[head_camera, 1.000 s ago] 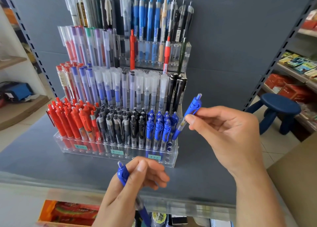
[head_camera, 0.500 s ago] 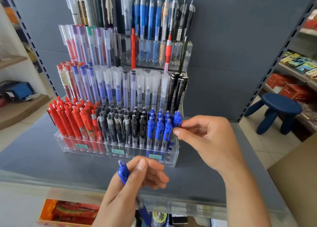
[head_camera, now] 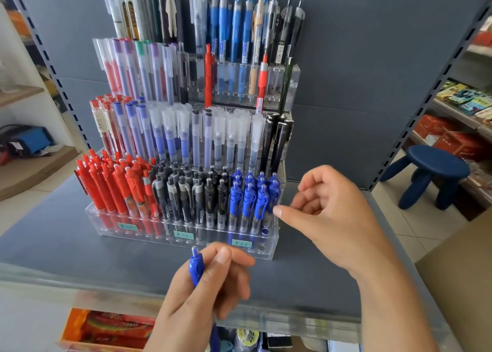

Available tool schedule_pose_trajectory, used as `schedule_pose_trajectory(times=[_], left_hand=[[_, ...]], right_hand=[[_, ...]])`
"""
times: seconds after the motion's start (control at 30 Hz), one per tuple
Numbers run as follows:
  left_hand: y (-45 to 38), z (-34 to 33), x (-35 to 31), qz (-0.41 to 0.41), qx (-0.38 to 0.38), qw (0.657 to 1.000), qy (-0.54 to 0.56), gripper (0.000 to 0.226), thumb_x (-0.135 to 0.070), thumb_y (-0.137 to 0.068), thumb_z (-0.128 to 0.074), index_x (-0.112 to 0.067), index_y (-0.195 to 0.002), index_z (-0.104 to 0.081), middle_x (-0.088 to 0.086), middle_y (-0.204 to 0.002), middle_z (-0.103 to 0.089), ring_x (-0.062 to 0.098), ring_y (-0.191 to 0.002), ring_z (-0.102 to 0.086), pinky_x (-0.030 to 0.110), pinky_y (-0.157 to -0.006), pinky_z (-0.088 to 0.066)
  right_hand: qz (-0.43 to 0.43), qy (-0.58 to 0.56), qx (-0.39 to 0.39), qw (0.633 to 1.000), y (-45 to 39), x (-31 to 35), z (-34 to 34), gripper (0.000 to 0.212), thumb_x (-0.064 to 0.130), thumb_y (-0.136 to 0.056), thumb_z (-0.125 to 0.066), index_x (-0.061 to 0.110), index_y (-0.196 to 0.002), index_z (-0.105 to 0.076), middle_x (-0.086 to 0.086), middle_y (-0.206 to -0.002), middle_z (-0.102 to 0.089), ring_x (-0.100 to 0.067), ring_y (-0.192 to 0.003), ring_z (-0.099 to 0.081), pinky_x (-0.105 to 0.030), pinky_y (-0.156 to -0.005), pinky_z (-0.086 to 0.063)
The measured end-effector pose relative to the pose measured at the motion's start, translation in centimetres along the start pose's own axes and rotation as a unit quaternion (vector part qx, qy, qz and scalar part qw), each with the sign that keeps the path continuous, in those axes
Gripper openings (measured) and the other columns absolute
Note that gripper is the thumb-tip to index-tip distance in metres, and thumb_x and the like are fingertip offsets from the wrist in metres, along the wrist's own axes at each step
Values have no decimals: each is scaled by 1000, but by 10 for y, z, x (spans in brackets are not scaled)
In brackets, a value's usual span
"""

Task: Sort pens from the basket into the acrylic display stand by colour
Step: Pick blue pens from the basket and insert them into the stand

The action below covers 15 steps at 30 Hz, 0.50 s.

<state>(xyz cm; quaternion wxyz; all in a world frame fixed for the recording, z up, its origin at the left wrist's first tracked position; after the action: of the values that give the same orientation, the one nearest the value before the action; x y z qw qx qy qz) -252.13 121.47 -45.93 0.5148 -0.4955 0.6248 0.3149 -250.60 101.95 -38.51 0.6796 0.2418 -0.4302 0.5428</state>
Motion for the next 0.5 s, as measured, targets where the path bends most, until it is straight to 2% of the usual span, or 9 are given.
schedule_pose_trajectory(times=[0.07, 0.13, 0.2, 0.27, 0.33, 0.37, 0.4, 0.43, 0.5], left_hand=[[1, 2, 0, 11, -24, 1000, 10, 43, -53, -70, -64, -10, -73, -70, 6, -49, -41, 12, -42, -28, 15, -41, -26], [1, 4, 1, 26, -43, 999, 17, 44, -50, -66, -68, -6, -68, -66, 1, -49, -29, 11, -43, -24, 15, -41, -26], [2, 5, -3, 10, -49, 998, -34, 43, -52, -63, -69, -9, -66, -65, 1, -49, -33, 12, -45, -29, 15, -44, -29], [2, 6, -7, -32, -48, 994, -88, 38, -51, -64, -70, -14, -71, -67, 3, -55, -44, 12, -54, -39, 19, -51, -35], [1, 5, -5, -59, -26, 990, -126, 30, -44, -72, -71, -16, -83, -68, 15, -69, -58, 17, -71, -54, 37, -63, -52], [1, 6, -3, -62, -18, 988, -143, 31, -38, -75, -72, -13, -93, -68, 23, -78, -62, 22, -78, -58, 53, -70, -55], [2, 6, -1, -63, -15, 986, -153, 34, -34, -77, -73, -10, -100, -66, 29, -86, -63, 27, -83, -61, 65, -74, -53], [1, 7, 0, -64, -18, 984, -163, 36, -33, -78, -74, -9, -103, -65, 31, -89, -63, 30, -83, -64, 70, -76, -50], [1, 8, -2, -79, -31, 976, -201, 35, -38, -77, -73, -15, -101, -63, 32, -83, -62, 43, -73, -66, 68, -73, -52]], right_hand=[[21, -32, 28, 999, 7, 15, 3, 26, 33, -75, -85, 22, -80, -62, 9, -67, -67, -6, -58, -56, -20, -58, -48], [42, -67, 121, 989, 18, 34, -10, 26, 38, -76, -84, 17, -75, -68, 7, -65, -67, -7, -59, -56, -20, -56, -46], [66, -72, 212, 972, 29, 47, -27, 28, 41, -75, -85, 17, -76, -72, 4, -69, -70, -9, -62, -57, -24, -58, -48], [84, -57, 255, 962, 34, 54, -40, 29, 42, -73, -88, 18, -79, -73, 2, -72, -70, -10, -62, -55, -26, -59, -47], [91, -42, 281, 954, 37, 57, -49, 29, 42, -71, -90, 20, -81, -75, 2, -76, -72, -10, -62, -54, -28, -59, -47], [97, -35, 289, 952, 38, 59, -52, 27, 42, -71, -90, 21, -81, -75, 3, -76, -72, -10, -62, -54, -31, -61, -49], [105, -29, 290, 951, 39, 61, -54, 25, 41, -73, -90, 21, -80, -76, 3, -75, -72, -11, -62, -55, -34, -62, -50], [112, -27, 285, 952, 38, 62, -54, 22, 39, -74, -89, 21, -79, -76, 4, -73, -72, -12, -62, -57, -36, -63, -51], [114, -30, 269, 956, 36, 61, -53, 19, 36, -76, -88, 21, -77, -76, 5, -71, -72, -13, -62, -59, -35, -61, -52]])
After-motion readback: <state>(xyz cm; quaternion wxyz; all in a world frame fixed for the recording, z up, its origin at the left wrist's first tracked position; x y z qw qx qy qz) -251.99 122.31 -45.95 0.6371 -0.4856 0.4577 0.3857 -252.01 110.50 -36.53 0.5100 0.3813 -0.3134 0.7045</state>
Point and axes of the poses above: each hand's wrist, its own y-axis away from the middle knuckle, its own z-axis out of the back of the hand, x = y × z, the point moved 7 cm from there along -y, towards the middle knuckle
